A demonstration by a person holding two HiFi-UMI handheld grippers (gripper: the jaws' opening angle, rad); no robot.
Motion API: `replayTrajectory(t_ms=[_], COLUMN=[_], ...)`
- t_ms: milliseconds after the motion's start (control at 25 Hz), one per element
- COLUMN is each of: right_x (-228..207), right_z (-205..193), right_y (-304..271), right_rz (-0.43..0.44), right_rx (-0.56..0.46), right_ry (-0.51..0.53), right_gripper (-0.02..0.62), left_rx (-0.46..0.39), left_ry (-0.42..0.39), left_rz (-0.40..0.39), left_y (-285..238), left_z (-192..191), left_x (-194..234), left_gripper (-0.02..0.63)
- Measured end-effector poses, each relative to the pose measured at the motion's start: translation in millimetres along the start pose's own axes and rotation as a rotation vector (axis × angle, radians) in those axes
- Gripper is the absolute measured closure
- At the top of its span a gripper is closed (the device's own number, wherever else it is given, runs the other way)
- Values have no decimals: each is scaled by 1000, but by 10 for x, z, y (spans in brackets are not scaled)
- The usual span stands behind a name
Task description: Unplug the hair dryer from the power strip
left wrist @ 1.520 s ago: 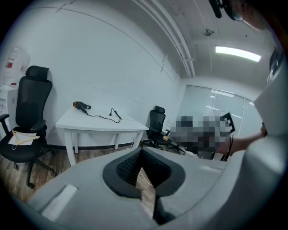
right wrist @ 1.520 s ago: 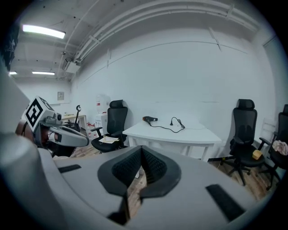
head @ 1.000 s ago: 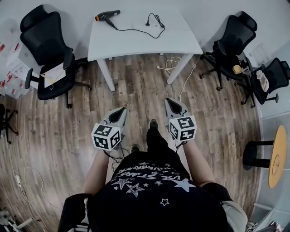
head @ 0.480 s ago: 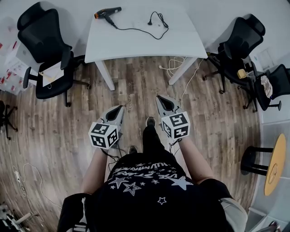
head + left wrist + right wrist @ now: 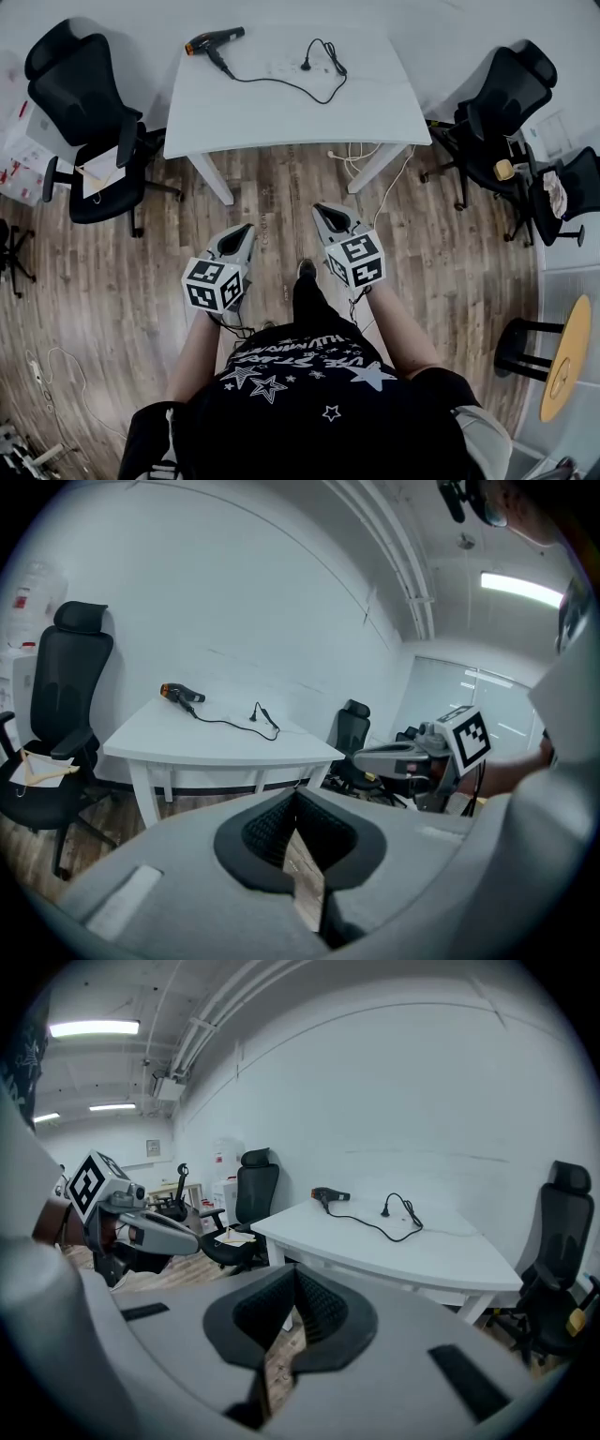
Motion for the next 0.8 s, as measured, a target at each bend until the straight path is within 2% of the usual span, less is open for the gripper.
replayTrajectory(t_ms=[440, 800], right_x=[-907, -1536], right_z=[257, 348], right_y=[-402, -587], right_rz=[9, 3], right_rx=[-9, -27], right_ry=[-12, -46], right_gripper=[588, 588], left_rx=[0, 9], left_ry=[1, -11], left_rz=[25, 43], left_y=[-833, -1349], left_z=[442, 620], left_x=[75, 22], left_gripper=[598, 598])
Point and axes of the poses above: the fingertips, and each gripper's own axes: y backward along the fingers, x to its left, z out of its top, the point moved 1 cm from there along y, backward along the fingers, and after that the axes turned 3 degrees about -x, right-handed, at the moved point
